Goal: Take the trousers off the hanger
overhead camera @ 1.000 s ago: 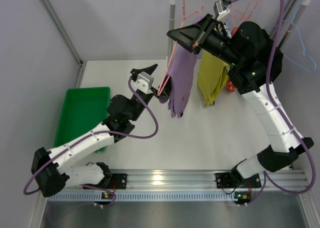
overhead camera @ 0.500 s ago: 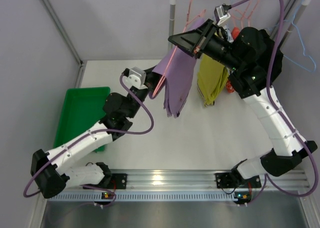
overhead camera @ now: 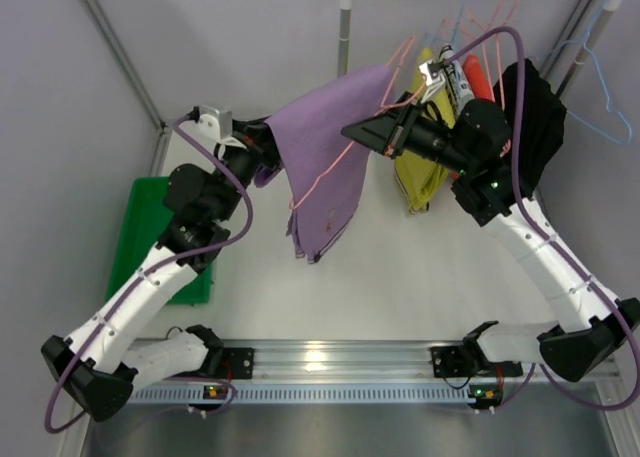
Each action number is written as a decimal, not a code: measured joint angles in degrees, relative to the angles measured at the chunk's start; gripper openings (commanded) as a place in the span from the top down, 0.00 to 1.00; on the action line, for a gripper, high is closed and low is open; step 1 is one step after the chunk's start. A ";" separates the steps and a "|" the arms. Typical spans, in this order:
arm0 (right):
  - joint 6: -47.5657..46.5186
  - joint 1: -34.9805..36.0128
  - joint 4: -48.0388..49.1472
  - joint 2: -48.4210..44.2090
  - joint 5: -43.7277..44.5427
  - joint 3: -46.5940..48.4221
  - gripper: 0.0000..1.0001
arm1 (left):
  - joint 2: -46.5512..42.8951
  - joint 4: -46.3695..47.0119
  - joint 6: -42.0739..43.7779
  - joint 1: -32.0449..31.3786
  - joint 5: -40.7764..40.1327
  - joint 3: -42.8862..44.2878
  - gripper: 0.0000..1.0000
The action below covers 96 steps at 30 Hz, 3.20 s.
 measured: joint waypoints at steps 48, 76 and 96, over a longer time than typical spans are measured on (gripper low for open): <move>-20.94 1.55 -0.92 -14.10 1.18 -25.66 1.00 | -14.60 -11.39 46.40 19.12 -24.76 11.63 1.00; -20.50 1.55 -1.49 -8.85 -0.50 -25.27 1.00 | -17.51 1.18 80.56 30.84 -39.43 -10.54 1.00; -22.27 1.55 -4.09 -8.92 0.31 -23.26 1.00 | 20.55 -14.43 63.71 36.20 -37.18 -3.34 1.00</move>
